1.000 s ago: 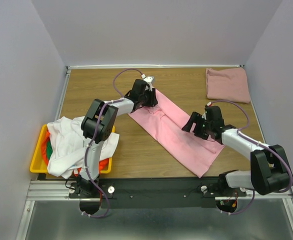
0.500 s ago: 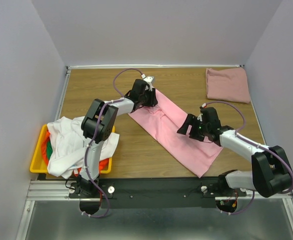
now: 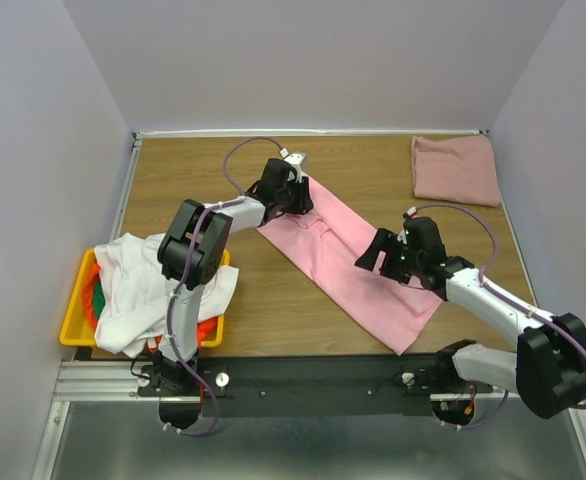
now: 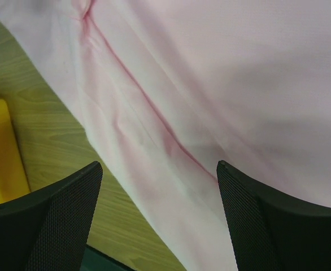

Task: Fold and stack the t-shirts
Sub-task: Fold the tshirt

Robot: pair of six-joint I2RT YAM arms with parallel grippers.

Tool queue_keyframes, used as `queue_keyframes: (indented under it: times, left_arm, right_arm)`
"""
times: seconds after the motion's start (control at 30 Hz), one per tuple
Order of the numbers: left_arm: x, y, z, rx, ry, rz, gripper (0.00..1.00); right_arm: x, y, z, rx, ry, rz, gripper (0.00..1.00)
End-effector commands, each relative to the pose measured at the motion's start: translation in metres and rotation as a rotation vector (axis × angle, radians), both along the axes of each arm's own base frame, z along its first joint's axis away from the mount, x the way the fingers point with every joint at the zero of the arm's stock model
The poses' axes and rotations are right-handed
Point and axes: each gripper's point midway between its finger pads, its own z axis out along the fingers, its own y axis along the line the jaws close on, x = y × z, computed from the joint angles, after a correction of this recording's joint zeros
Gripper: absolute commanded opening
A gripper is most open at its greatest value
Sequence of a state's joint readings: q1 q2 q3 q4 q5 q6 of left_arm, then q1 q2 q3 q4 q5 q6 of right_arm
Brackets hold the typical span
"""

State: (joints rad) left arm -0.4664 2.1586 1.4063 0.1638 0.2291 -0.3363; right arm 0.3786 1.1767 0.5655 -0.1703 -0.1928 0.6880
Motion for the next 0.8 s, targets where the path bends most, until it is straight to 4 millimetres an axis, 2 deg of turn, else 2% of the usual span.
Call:
queue_keyframes:
  times: [0.0,0.03,0.1,0.23,0.37,0.47,0.67,0.77]
  left_arm:
    - [-0.011,0.008,0.049,-0.036,-0.064,0.011,0.45]
    - [-0.012,0.009,0.056,-0.052,-0.082,0.018,0.45]
    - [-0.027,0.012,0.062,-0.075,-0.078,0.025,0.45]
    - [-0.048,0.011,0.060,-0.104,-0.068,0.025,0.45]
    - [-0.061,0.006,0.043,-0.141,-0.029,0.012,0.45]
    - [-0.068,0.008,0.015,-0.133,0.029,0.021,0.45]
    - [-0.068,0.010,-0.012,-0.113,0.068,0.038,0.45]
    - [-0.065,0.011,-0.015,-0.108,0.069,0.039,0.45]
  right_arm:
    - [0.003,-0.025,-0.008,-0.123,0.001,-0.091,0.89]
    - [0.005,-0.031,-0.011,-0.152,-0.004,-0.116,0.90]
    - [0.008,-0.047,-0.020,-0.218,-0.003,-0.179,0.90]
    - [0.005,-0.054,-0.033,-0.255,0.030,-0.212,0.90]
    - [-0.002,-0.050,-0.044,-0.250,0.073,-0.179,0.90]
    - [-0.009,-0.046,-0.046,-0.223,0.092,-0.160,0.89]
    - [-0.025,-0.035,-0.045,-0.138,0.111,-0.126,0.88]
    - [-0.037,-0.028,-0.051,-0.108,0.148,-0.102,0.88]
